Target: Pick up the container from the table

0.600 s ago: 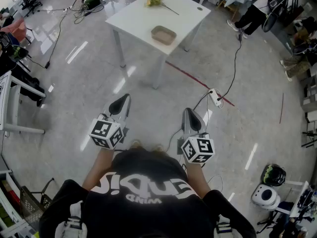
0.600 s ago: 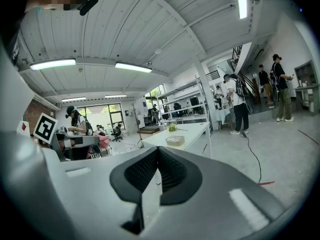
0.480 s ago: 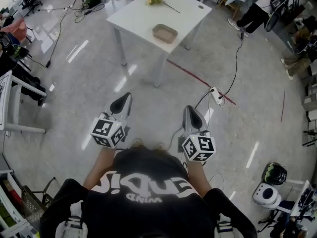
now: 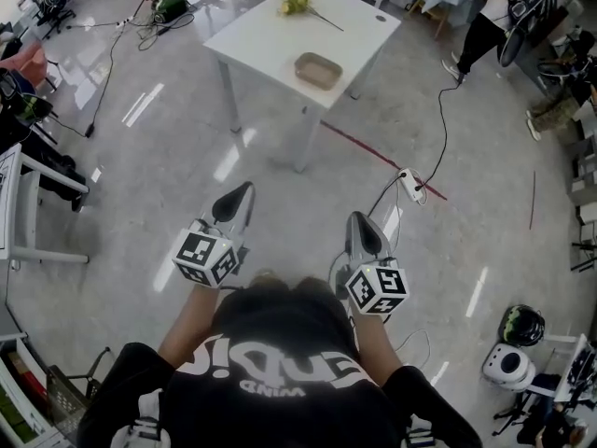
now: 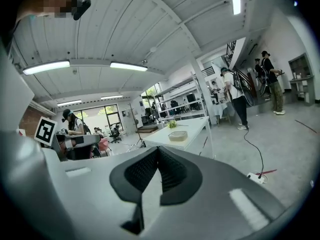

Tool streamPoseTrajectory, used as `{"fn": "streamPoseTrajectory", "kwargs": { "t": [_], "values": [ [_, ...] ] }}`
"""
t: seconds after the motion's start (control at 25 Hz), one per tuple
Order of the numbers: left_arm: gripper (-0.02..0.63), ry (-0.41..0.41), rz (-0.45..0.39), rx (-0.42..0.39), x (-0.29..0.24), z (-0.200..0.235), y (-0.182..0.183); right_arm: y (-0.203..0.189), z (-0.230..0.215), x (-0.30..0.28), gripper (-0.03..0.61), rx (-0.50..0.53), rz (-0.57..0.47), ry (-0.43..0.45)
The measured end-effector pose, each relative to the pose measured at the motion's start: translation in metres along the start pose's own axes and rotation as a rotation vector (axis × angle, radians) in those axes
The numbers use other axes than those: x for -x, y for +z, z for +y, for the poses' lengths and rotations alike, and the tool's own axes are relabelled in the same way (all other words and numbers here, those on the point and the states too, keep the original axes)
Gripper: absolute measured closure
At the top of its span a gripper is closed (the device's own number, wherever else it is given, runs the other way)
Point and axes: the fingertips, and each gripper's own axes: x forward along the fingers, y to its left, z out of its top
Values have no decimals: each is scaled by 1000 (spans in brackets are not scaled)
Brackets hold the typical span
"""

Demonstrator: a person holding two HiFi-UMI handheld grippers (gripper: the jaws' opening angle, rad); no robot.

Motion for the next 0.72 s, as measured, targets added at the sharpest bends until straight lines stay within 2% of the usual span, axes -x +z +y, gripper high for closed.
{"fn": "streamPoseTrajectory", "kwargs": {
  "t": [0.16, 0.4, 0.72],
  "values": [
    [612, -22, 3, -6, 3, 13, 2, -12, 15, 1, 578, -22, 7, -27],
    [612, -69, -23, 5, -7, 25, 12, -5, 19, -12, 578, -40, -18, -46],
    [612, -53, -15, 12, -44, 50, 15, 11, 3, -50, 578, -48, -40, -46]
  ]
}}
